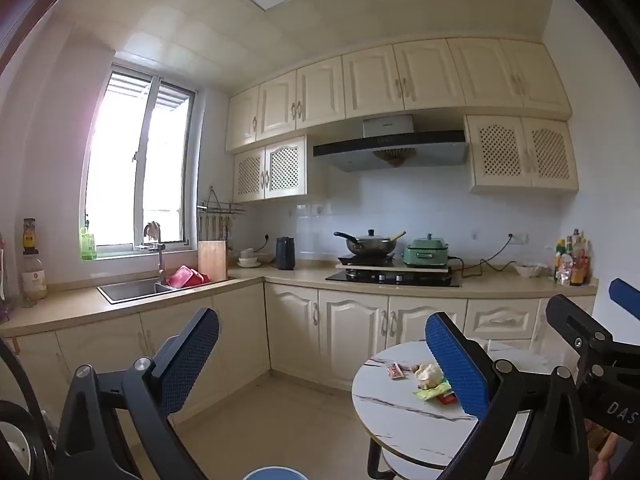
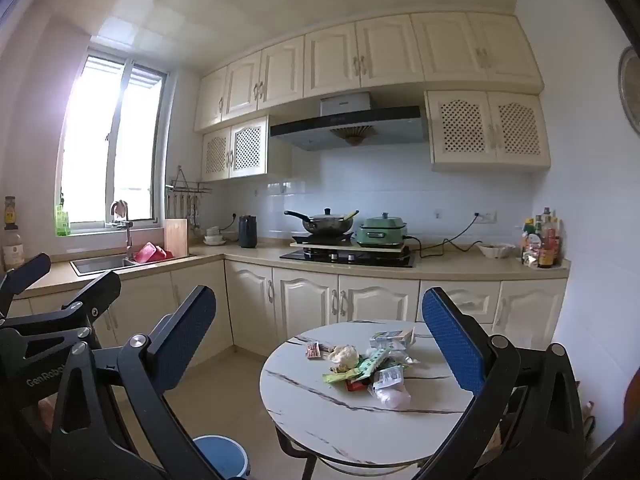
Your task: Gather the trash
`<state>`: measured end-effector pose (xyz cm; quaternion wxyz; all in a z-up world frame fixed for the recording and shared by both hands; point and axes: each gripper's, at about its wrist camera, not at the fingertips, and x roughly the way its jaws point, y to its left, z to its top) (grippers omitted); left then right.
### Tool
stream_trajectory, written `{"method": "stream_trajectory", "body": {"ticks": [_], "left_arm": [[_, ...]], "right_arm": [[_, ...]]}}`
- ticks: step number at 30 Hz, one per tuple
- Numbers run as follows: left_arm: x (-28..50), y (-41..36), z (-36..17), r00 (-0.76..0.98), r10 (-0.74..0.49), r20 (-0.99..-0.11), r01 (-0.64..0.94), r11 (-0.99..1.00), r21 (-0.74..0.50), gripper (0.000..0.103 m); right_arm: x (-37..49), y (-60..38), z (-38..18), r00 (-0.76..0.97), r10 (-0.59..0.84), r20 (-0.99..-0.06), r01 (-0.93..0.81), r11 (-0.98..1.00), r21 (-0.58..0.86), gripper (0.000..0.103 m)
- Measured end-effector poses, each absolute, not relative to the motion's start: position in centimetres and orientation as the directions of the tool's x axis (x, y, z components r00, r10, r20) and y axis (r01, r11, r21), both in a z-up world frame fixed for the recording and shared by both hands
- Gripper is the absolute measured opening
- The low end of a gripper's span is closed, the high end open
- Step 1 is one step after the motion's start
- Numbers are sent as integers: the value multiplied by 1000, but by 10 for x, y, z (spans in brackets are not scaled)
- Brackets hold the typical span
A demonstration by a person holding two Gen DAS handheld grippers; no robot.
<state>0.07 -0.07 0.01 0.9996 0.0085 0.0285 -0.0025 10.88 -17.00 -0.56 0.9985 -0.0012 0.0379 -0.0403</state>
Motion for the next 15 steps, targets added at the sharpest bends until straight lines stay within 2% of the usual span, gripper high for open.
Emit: {"method": "stream_trajectory", "body": {"ticks": [15], "left_arm": [[4, -1, 3, 998, -10, -56, 10, 1000, 0, 103]], "right_arm": [[108, -177, -6, 993, -84, -84, 84, 996, -1, 103]]}}
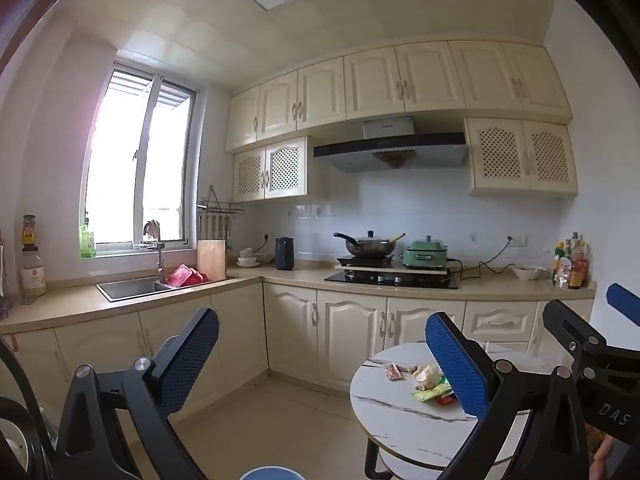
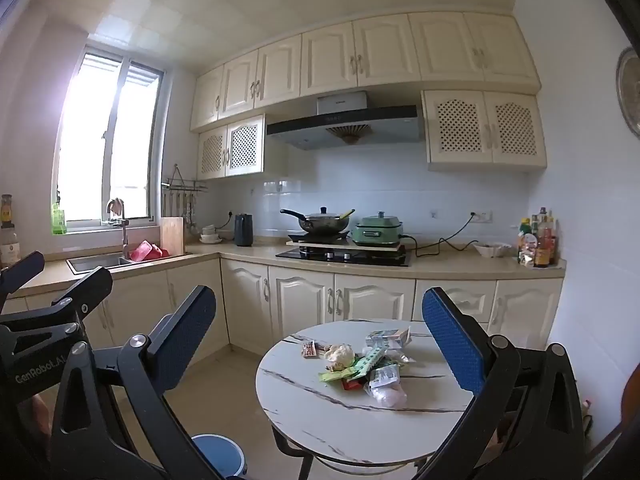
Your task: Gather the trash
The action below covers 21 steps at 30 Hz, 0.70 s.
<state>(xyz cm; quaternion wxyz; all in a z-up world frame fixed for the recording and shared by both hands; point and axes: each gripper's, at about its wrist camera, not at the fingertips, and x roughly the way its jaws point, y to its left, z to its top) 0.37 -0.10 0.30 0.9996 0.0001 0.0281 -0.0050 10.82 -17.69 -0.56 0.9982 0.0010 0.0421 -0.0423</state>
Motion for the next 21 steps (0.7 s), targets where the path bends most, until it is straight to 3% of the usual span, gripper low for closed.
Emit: {"method": "stream_trajectory", "body": {"ticks": [21], "left_arm": [[-5, 6, 3, 999, -9, -48, 9, 1000, -6, 103]], "right_arm": [[107, -171, -3, 992, -86, -91, 86, 996, -4, 103]]}}
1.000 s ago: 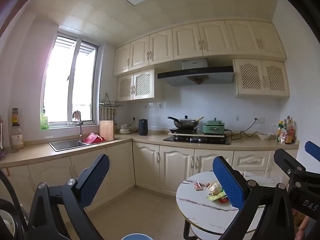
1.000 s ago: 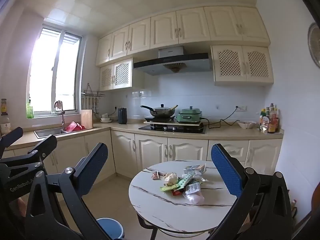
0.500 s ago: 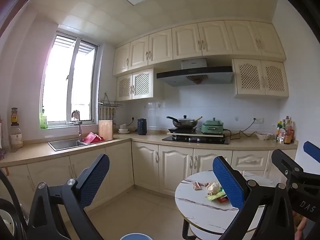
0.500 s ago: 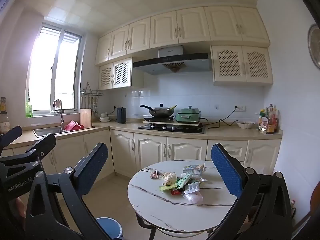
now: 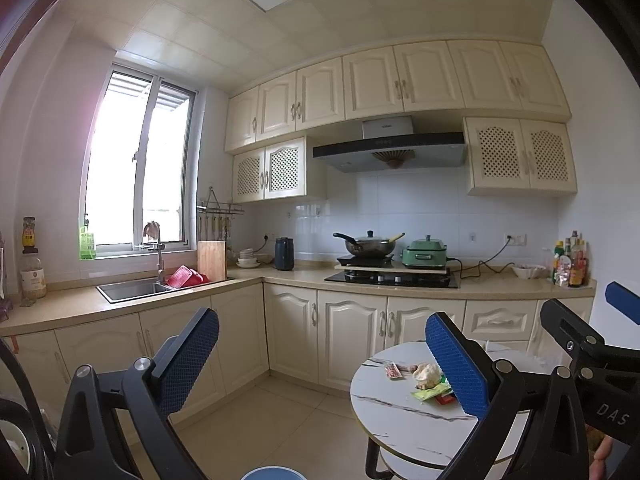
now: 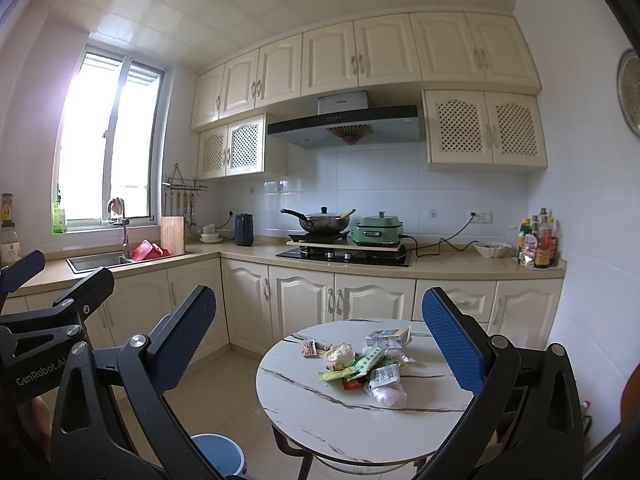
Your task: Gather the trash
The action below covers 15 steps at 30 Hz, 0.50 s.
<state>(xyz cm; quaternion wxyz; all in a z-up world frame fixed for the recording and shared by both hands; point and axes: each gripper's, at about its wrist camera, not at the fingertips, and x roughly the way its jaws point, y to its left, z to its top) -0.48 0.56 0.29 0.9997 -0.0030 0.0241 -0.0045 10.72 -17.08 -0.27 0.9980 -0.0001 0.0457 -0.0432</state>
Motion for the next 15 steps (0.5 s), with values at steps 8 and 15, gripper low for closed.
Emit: {"method": "stream_trajectory", "body": {"ticks": [8, 15], "left_arm": [[-5, 4, 2, 999, 7, -42, -7, 1000, -2, 103], [-2, 3, 1, 999, 18, -42, -18, 1000, -5, 103]], "right_arm": [[107, -168, -2, 993, -71, -92, 71, 997, -4, 103], [110, -164, -4, 994, -58, -93, 57, 998, -12, 103]]}}
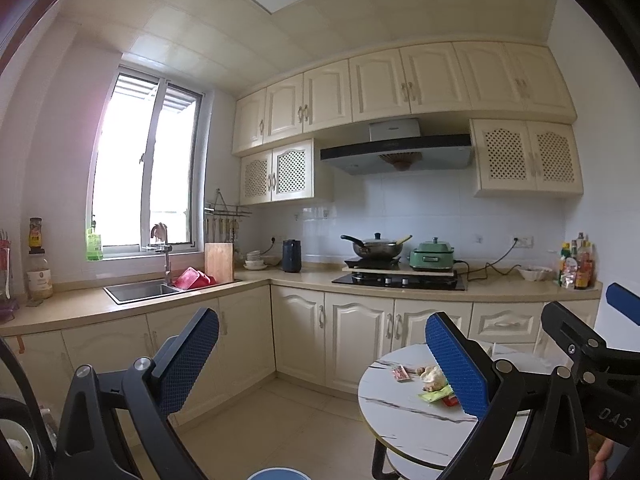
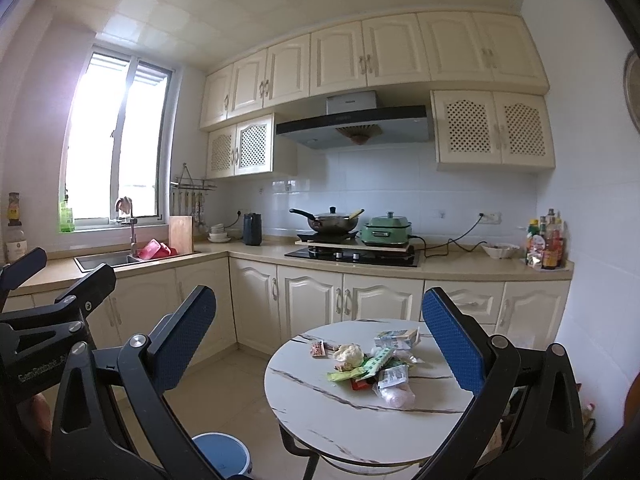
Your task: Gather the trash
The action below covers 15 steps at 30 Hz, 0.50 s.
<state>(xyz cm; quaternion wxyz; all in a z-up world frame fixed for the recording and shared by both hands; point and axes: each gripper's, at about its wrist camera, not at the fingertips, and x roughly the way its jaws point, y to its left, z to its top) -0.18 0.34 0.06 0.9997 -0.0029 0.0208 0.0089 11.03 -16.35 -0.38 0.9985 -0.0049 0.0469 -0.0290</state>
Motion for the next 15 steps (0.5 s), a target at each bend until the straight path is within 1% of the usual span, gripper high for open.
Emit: {"method": "stream_trajectory", "body": {"ticks": [15], "left_arm": [[1, 3, -2, 999, 24, -34, -24, 1000, -10, 103]], "right_arm": [[110, -158, -5, 995, -46, -84, 44, 999, -21, 103]]}}
